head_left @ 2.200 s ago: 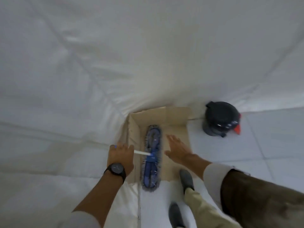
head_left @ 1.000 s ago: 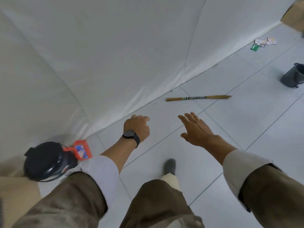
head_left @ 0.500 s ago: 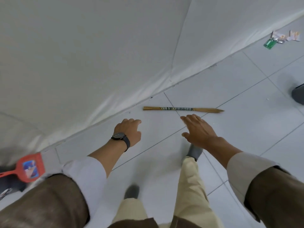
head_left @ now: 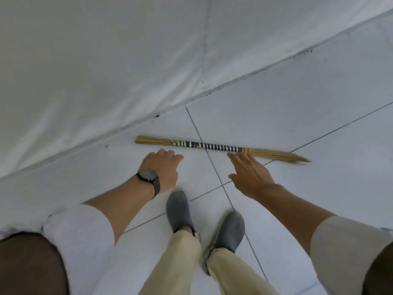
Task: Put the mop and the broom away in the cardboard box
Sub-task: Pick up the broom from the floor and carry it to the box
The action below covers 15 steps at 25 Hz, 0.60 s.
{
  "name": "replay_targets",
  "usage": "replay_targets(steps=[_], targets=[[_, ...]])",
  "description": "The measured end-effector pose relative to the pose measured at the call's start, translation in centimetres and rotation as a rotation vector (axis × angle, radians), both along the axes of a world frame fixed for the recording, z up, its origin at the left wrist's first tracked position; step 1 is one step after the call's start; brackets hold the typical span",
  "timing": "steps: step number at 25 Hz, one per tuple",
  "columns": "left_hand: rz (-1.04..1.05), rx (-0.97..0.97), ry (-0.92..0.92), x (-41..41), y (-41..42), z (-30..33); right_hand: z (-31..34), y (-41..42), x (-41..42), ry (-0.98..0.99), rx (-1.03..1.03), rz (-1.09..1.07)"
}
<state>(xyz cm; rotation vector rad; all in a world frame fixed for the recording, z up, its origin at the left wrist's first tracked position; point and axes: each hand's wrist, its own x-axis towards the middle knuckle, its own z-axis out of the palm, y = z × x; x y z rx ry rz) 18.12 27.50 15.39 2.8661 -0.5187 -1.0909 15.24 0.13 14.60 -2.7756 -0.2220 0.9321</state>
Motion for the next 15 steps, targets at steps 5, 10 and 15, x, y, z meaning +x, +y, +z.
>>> replay_targets(steps=[5, 10, 15], targets=[[-0.057, 0.005, -0.137, 5.1, -3.4, -20.5, -19.9, -2.8, 4.7, -0.058, -0.069, 0.013], [-0.052, 0.059, -0.295, 5.5, -3.0, -32.3, -31.1, -4.1, 6.5, -0.222, -0.163, 0.143], [-0.002, 0.013, -0.312, 2.9, -0.2, -23.9, -22.0, -1.2, 7.2, -0.302, -0.058, 0.26]])
